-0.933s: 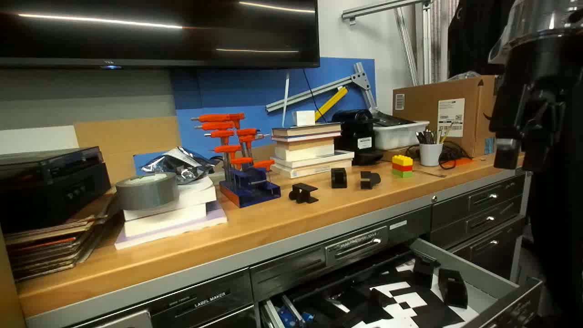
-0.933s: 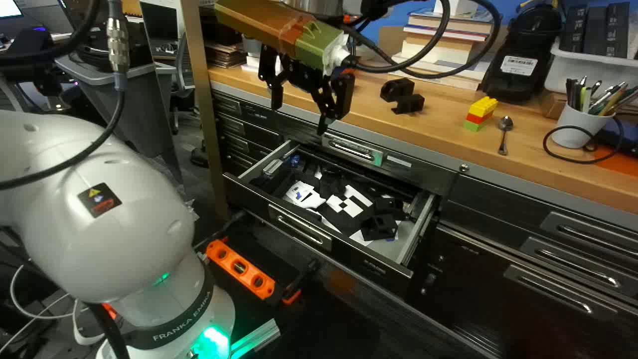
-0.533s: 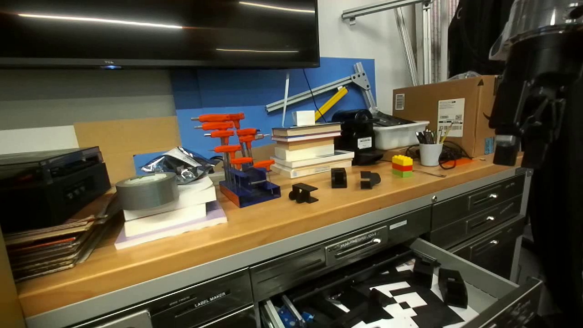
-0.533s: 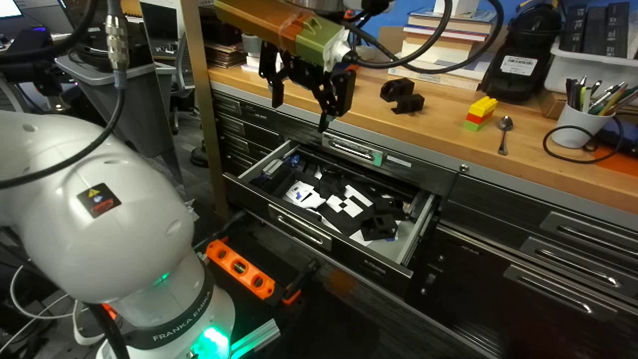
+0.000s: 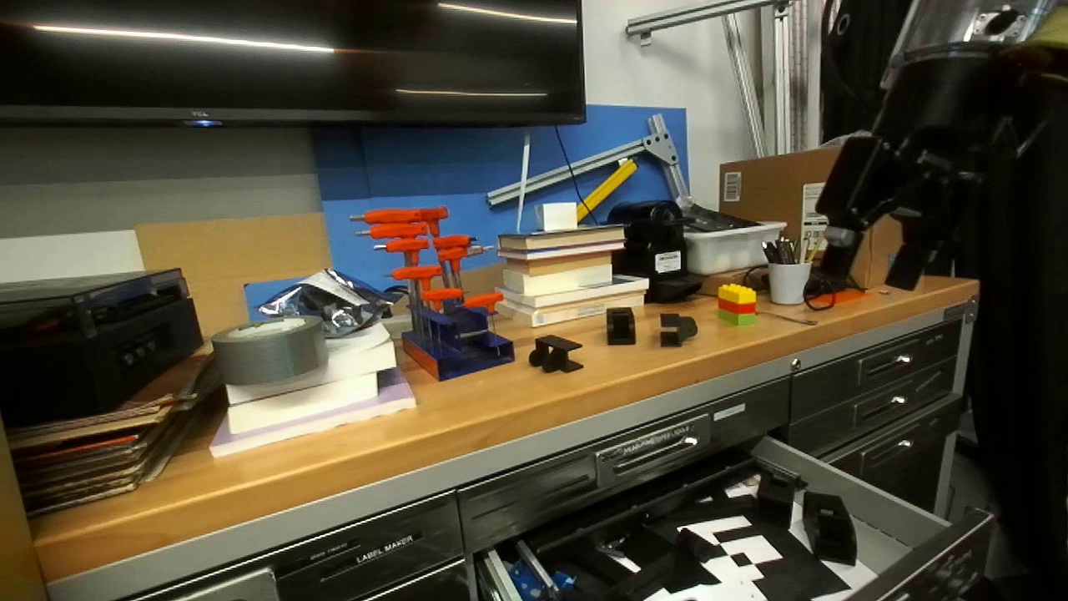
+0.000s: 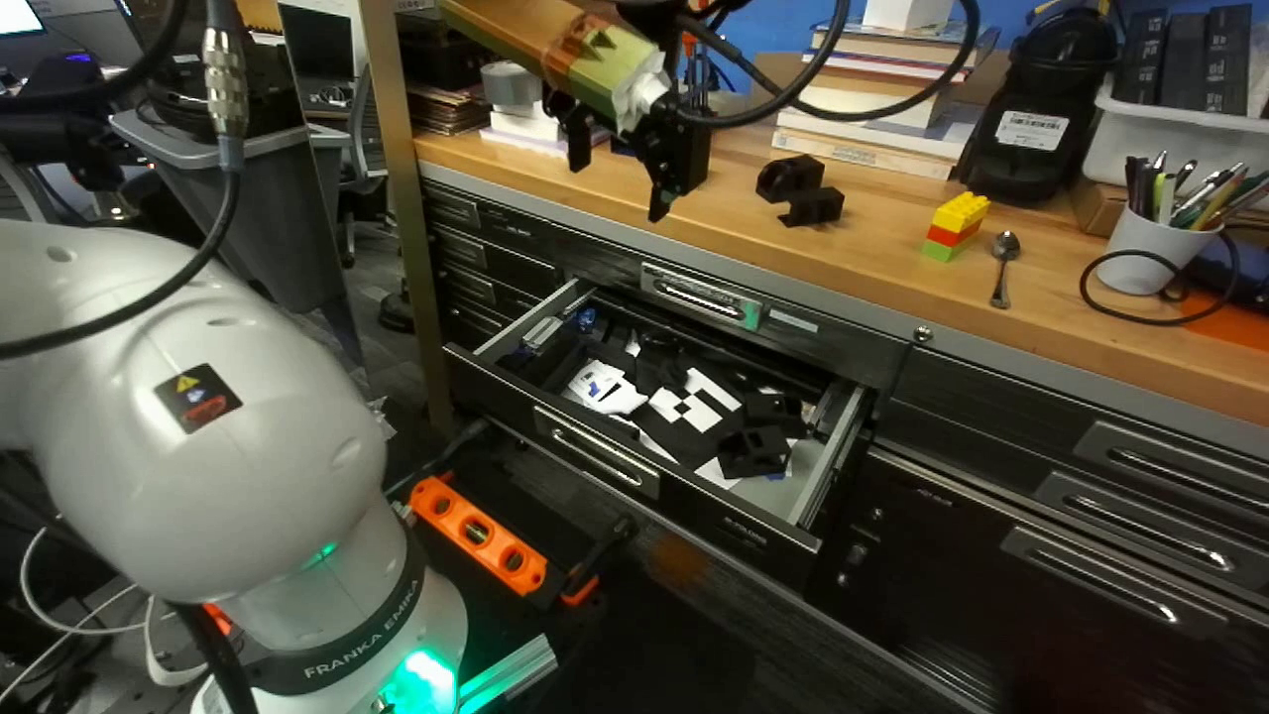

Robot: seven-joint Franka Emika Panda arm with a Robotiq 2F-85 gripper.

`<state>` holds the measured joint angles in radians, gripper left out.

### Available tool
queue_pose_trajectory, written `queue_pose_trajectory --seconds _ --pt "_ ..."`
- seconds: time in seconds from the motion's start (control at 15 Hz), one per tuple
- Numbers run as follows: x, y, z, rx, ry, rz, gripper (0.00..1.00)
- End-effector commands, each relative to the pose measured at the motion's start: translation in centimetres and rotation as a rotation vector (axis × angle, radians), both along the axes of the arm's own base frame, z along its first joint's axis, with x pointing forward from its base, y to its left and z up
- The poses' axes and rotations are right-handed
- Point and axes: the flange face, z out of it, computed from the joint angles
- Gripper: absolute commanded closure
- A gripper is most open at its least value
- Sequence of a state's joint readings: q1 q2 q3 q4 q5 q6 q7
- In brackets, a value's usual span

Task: Put the black objects on the table into the open drawer and then close the drawer

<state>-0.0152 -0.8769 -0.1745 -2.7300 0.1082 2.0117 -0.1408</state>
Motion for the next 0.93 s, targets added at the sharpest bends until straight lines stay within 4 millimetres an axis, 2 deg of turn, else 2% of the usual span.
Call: queue_pose_trajectory --seconds 0.0,0.2,0.47,0.67,0.87 --pt "1.8 2.7 2.6 0.037 -0.146 -0.130 0.00" --pt "5.5 5.1 3.9 0.031 -0.272 -0.230 0.00" --pt "11.2 6.8 4.2 -0.017 -0.329 -0.294 0.00" --pt "15.7 6.3 3.0 -0.047 -0.306 -0.332 0.00" --pt "20.4 4.6 1.4 -0.081 -0.249 -0.372 0.00"
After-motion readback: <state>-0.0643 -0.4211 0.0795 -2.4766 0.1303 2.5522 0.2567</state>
